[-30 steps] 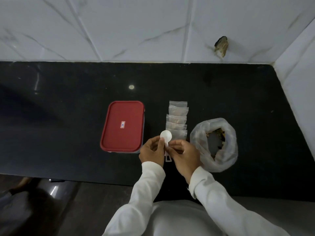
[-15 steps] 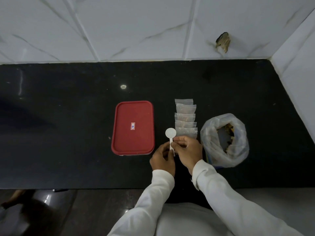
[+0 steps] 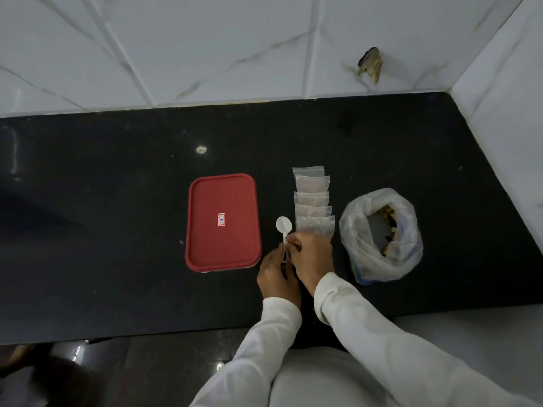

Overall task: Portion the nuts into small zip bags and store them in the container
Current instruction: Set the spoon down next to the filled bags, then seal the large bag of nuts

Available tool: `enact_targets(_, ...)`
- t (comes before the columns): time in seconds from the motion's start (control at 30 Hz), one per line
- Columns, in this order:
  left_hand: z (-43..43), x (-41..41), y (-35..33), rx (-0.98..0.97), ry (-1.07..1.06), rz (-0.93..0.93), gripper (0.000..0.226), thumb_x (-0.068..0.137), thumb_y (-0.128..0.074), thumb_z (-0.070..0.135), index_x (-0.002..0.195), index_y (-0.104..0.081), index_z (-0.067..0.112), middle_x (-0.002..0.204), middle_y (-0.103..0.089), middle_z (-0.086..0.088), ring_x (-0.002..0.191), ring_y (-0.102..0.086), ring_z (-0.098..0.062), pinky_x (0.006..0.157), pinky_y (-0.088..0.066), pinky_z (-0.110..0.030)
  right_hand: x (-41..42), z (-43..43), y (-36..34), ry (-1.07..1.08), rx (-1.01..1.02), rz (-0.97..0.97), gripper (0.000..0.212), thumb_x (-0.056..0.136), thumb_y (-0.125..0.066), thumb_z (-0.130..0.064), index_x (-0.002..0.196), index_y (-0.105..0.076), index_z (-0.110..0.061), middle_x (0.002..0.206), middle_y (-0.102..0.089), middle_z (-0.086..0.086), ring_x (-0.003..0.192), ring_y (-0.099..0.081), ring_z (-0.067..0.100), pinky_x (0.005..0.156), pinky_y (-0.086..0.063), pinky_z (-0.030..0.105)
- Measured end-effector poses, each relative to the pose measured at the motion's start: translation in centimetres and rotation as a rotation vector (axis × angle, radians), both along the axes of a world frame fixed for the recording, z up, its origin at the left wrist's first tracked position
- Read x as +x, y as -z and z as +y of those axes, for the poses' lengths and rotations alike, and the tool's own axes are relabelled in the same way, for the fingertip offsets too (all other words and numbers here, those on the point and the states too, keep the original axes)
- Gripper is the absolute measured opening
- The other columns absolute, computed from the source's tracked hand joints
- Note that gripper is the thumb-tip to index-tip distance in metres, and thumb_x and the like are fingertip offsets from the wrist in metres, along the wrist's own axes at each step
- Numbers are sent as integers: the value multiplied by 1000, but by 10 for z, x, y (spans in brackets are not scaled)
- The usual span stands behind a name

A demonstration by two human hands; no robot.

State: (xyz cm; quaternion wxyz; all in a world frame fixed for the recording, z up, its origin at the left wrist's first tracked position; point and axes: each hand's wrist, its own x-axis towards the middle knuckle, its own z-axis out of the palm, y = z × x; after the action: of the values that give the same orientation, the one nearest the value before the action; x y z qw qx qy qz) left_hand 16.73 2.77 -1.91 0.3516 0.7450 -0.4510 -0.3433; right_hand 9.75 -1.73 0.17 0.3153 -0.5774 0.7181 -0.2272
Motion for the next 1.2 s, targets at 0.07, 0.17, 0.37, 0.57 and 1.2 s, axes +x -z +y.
enact_targets(0.07, 2, -2, 2, 6, -7, 5, 36, 90, -62, 2, 125, -65, 9, 118, -67, -10, 110, -64, -23, 98, -52, -38, 0, 0, 0, -30, -16, 27, 12, 91, -65, -15, 100, -73, -14, 93, -71, 3, 87, -66, 14, 82, -56, 29)
enact_targets(0.17, 6, -5, -1, 24, -10, 40, 42, 91, -63, 5, 132, -60, 10, 129, -63, -9, 120, -59, -24, 103, -49, -42, -2, 0, 1, -37, -16, 24, 12, 92, -64, -17, 100, -72, -15, 93, -71, 1, 88, -66, 13, 81, -54, 25)
enact_targets(0.37, 20, -6, -27, -65, 39, 12, 47, 90, -65, 5, 136, -56, 10, 139, -57, -7, 121, -60, -20, 95, -46, -17, -28, 7, -23, 19, -159, -87, 12, 84, -72, -12, 95, -75, -13, 86, -75, -1, 78, -70, 9, 76, -58, 29)
enact_targets(0.57, -1, -40, -57, -265, 224, 50, 22, 88, -69, 8, 109, -71, 15, 103, -69, 7, 87, -61, 8, 78, -53, -12, -104, 18, -72, 162, -189, -350, 11, 83, -74, -9, 94, -75, -13, 84, -74, -5, 74, -71, 6, 70, -58, 23)
enact_targets(1.2, -48, -125, -69, 368, 475, -251, 44, 92, -62, 35, 124, -36, 20, 104, -65, -7, 99, -64, -28, 89, -52, -39, -231, 7, -25, 383, 374, -446, 37, 87, -68, -31, 123, -59, -24, 109, -66, -4, 101, -63, 13, 84, -51, 31)
